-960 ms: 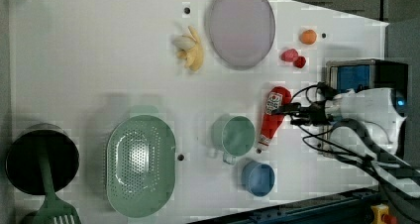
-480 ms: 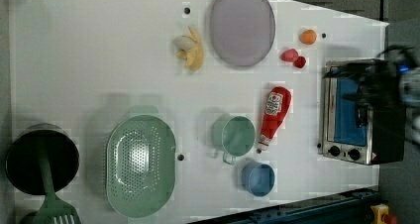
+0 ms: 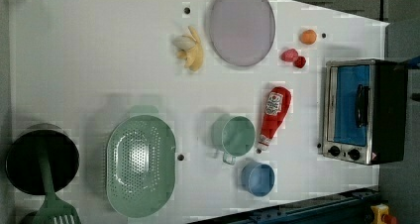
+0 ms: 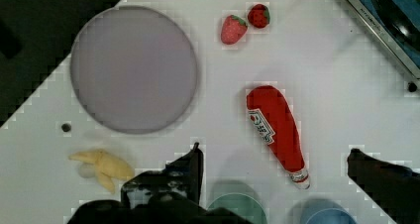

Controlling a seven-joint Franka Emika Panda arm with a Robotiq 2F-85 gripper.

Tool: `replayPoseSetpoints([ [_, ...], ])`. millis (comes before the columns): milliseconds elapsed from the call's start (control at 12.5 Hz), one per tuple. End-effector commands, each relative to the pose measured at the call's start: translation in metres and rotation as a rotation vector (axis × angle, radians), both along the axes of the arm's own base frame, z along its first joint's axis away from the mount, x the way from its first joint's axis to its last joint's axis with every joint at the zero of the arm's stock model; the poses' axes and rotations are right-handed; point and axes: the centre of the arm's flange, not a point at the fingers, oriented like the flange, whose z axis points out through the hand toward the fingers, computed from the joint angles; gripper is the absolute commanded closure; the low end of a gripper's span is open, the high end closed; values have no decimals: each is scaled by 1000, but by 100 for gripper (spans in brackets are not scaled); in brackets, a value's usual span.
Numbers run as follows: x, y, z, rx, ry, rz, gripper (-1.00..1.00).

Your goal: Pick ketchup from plate and place it on table.

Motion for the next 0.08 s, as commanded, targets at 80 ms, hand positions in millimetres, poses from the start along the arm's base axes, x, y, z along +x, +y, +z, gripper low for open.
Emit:
replayPoseSetpoints([
  [80,3,0,-34,3,111,-60,-100],
])
